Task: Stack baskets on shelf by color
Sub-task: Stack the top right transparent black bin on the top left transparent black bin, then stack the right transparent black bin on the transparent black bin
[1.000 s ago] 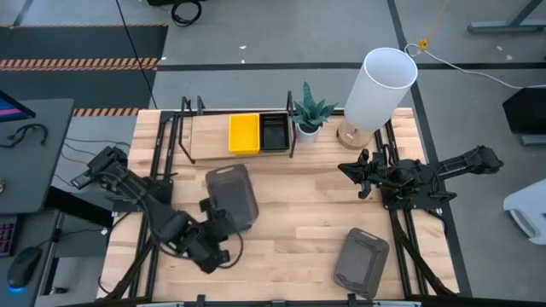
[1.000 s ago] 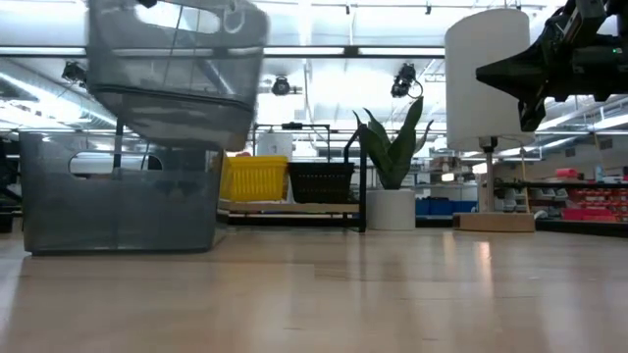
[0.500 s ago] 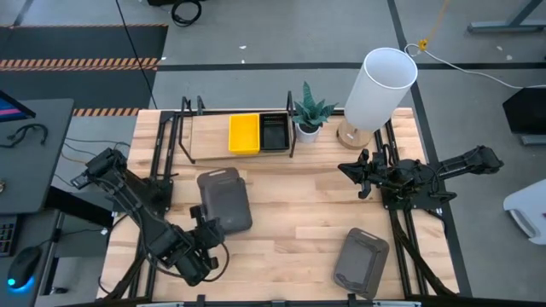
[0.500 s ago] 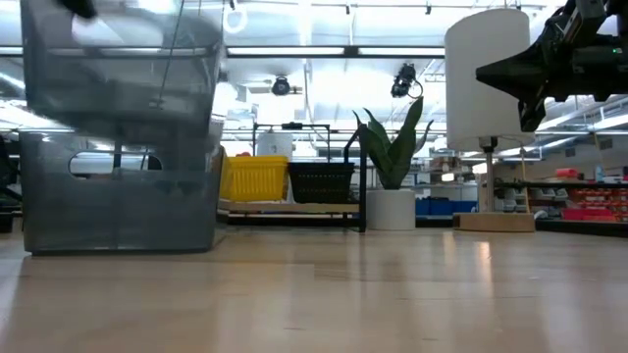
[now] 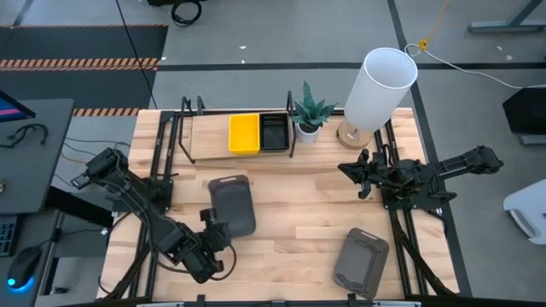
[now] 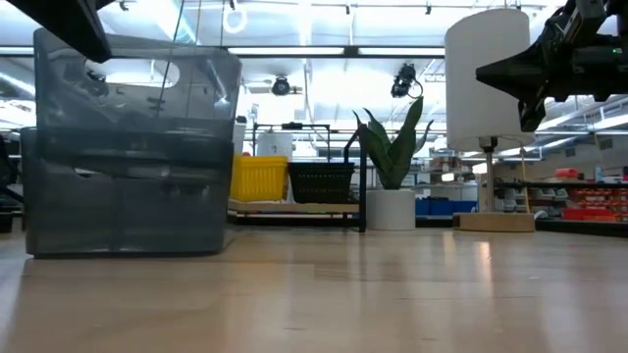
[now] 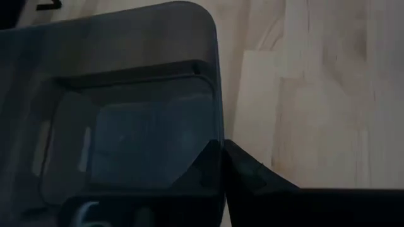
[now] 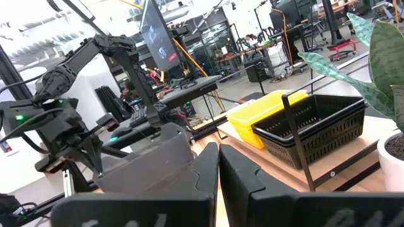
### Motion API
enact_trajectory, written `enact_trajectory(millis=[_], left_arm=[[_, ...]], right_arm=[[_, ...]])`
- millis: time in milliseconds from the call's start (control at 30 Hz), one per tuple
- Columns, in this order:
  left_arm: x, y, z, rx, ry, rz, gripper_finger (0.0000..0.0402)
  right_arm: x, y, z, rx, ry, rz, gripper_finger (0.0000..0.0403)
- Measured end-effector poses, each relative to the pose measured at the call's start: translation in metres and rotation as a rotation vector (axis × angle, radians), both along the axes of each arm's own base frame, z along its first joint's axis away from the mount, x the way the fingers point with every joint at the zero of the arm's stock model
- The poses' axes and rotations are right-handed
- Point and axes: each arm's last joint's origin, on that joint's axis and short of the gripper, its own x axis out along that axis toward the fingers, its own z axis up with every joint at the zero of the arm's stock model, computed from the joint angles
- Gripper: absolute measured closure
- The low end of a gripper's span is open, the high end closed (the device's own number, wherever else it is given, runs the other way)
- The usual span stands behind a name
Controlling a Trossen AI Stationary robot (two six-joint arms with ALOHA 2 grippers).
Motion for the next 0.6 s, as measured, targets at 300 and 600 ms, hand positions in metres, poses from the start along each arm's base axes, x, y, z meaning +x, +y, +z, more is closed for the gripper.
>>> enact_trajectory(millis=[300,600], left_arm=[[0.006,0.006,0.003,0.028,-0.001,0.003,0.0251],[0.056,0.018,0.021,-0.141,-0.153,-0.038,0.0181]], right_arm=[[0.000,0.000,0.000,0.000,0.000,0.000,0.0384],[0.000,0.000,0.000,0.000,0.000,0.000,0.0384]])
